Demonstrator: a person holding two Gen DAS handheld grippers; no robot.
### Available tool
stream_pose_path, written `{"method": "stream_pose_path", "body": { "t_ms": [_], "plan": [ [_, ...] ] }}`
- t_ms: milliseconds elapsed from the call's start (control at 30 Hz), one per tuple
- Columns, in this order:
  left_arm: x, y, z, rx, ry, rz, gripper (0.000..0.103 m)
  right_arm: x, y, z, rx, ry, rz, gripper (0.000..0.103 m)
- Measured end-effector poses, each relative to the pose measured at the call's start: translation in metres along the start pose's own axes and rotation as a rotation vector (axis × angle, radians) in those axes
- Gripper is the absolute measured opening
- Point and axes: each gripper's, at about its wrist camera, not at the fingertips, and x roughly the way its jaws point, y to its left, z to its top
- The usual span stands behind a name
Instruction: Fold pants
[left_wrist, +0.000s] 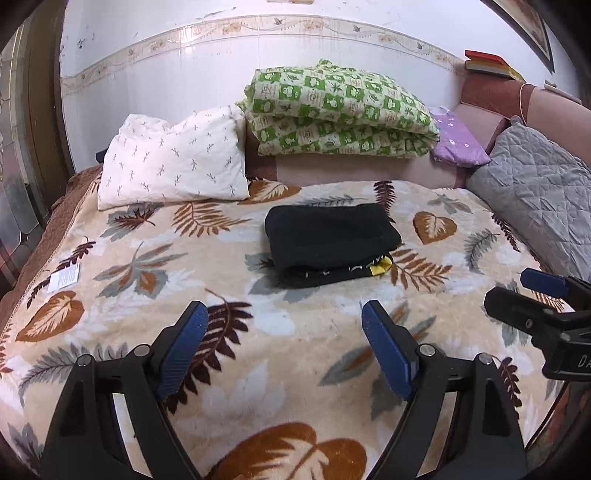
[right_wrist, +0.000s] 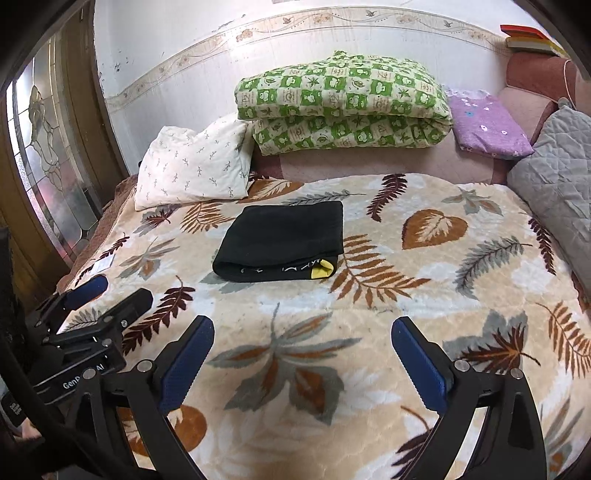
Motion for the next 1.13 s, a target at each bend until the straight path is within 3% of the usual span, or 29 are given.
{"method": "stream_pose_path", "body": {
  "t_ms": [300, 567, 1133],
  "plan": [
    [-0.007, -0.002, -0.004, 0.014, 0.002, 0.025, 0.086, -0.011, 0.008, 0.0, -0.013, 0.003, -0.02, 0.098],
    [-0.014, 0.003, -0.001, -0.008, 0.01, -0.023, 0.086, -0.018, 0.012, 0.001, -0.021, -0.002, -0.025, 0.098],
    [-0.018, -0.005, 0.002, 0.022, -0.003, -0.024, 0.086, -0.021, 0.014, 0.001, -0.023, -0.006, -0.027, 0.098]
  ]
}}
